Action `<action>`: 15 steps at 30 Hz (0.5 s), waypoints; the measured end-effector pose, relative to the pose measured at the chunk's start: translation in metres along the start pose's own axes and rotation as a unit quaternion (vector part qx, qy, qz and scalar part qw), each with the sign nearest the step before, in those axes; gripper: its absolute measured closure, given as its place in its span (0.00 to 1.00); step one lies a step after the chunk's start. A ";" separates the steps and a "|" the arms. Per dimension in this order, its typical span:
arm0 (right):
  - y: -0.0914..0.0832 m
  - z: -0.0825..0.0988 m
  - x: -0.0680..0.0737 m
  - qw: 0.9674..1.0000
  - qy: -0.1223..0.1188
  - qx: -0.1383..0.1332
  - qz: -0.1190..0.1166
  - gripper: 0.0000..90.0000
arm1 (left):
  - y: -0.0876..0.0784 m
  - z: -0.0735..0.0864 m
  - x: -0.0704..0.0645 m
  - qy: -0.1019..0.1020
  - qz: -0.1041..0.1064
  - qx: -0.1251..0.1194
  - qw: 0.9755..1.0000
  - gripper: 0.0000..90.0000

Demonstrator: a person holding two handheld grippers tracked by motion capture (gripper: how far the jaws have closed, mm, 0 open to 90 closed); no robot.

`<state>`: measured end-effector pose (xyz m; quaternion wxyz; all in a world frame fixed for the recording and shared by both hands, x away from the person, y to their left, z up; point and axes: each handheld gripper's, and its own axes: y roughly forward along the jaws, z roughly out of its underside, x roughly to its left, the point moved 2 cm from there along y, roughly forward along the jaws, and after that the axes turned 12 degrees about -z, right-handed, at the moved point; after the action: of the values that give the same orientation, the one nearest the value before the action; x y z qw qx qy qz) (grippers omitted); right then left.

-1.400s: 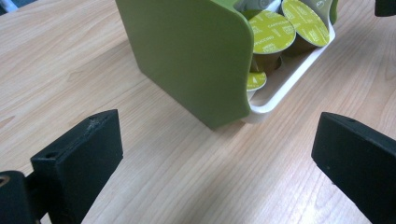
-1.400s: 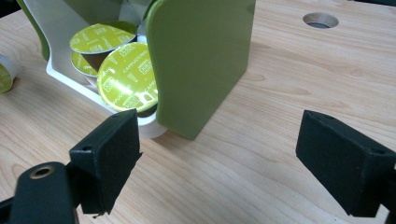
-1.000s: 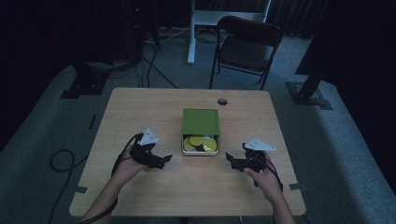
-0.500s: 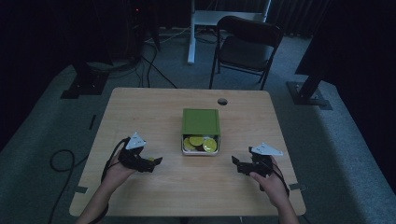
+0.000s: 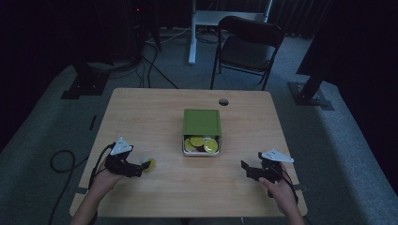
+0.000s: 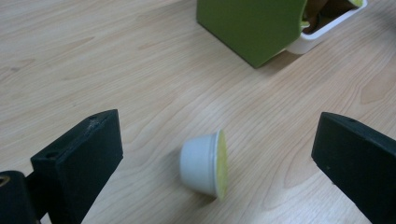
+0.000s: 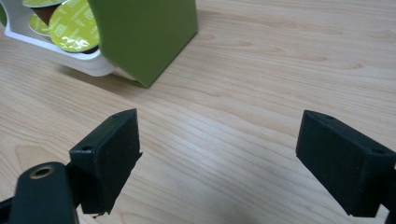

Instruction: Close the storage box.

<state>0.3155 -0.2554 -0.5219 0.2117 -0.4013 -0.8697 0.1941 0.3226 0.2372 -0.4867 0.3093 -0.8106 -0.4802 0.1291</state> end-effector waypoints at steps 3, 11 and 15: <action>-0.004 0.003 -0.003 1.000 0.004 -0.001 0.005 0.15 | -0.005 0.007 0.008 -0.008 -0.006 -0.001 1.000 0.02; -0.013 0.010 -0.011 1.000 0.018 -0.006 0.018 0.15 | -0.018 0.026 0.029 -0.027 -0.028 0.000 0.999 0.02; -0.017 0.013 -0.015 0.999 0.019 -0.009 0.025 0.15 | -0.023 0.036 0.036 -0.037 -0.034 0.000 0.999 0.02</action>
<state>0.3066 -0.2793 -0.5274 0.2198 -0.4280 -0.8571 0.1839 0.3068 0.2893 -0.4973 0.2953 -0.7889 -0.5182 0.1481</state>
